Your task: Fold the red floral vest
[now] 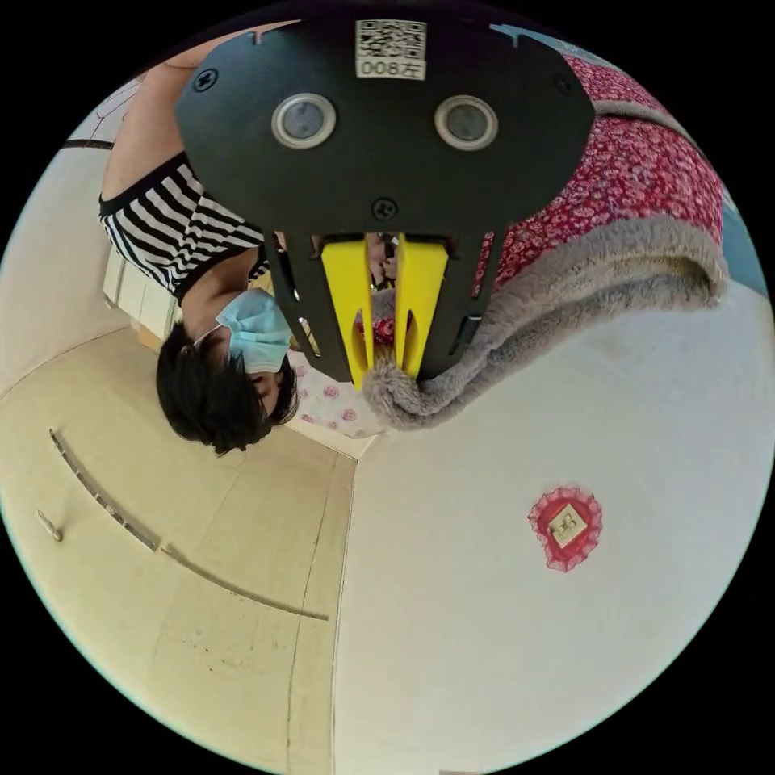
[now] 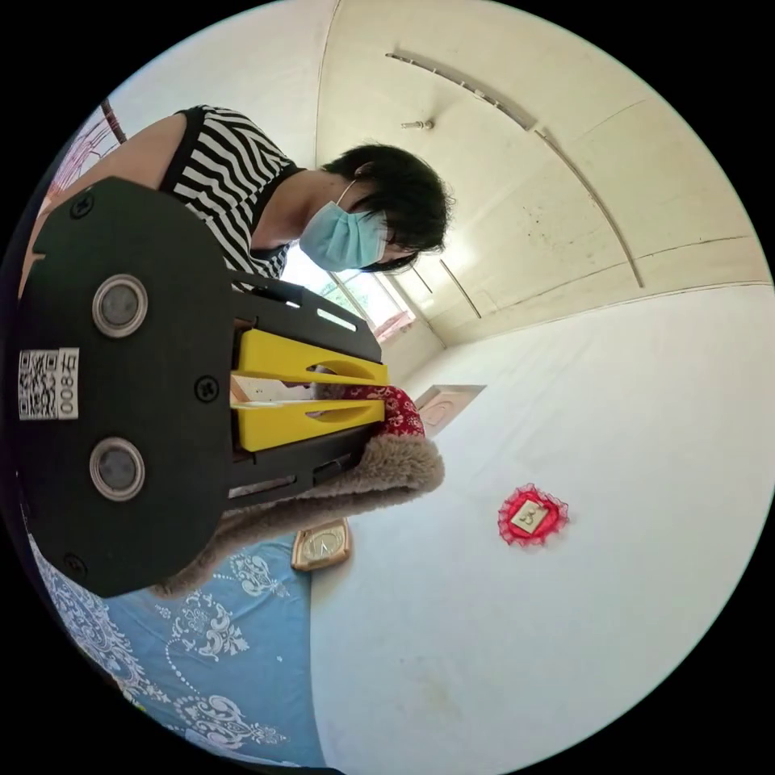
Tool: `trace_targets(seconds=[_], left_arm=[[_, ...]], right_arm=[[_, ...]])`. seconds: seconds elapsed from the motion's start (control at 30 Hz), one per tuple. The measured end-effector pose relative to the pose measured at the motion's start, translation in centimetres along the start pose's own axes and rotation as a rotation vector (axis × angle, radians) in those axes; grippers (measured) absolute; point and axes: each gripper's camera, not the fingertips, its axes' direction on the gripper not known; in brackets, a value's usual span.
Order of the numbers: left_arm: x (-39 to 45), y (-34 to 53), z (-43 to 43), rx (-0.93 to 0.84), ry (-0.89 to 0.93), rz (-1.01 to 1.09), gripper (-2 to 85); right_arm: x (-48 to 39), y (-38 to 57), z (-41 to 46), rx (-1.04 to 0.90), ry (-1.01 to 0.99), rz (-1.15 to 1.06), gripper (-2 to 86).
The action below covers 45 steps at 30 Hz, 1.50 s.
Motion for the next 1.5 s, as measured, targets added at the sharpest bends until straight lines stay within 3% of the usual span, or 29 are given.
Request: trace_targets(seconds=[0.27,0.47,0.9,1.1,1.23,1.37,1.5], left_arm=[[18.3,0.2,0.2,0.08,-0.219,0.096,5.2],[26.6,0.9,1.9,0.151,-0.318,0.095,5.3],[31.8,-4.3,2.8,0.161,-0.37,0.142,5.4],[23.3,-9.5,-0.1,0.123,-0.435,0.055,5.8],[8.2,-14.0,-3.1,0.062,-0.609,-0.133,7.2],[-8.3,-13.3,-8.2,0.014,-0.792,-0.546,8.8],[-12.9,-8.5,-12.6,0.045,-0.787,-0.661,9.2]], right_arm=[[-2.2,2.9,2.9,-0.099,-0.211,-0.052,2.2],[-3.5,5.0,4.1,-0.166,-0.289,-0.098,2.2],[-2.5,7.2,10.5,-0.227,-0.294,-0.159,2.5],[6.2,5.6,18.0,-0.229,-0.052,-0.078,3.4],[21.3,3.2,26.5,-0.333,0.24,0.156,5.8],[37.0,5.7,31.8,-0.5,0.5,0.55,7.5],[42.6,11.3,31.1,-0.507,0.585,0.691,7.6]])
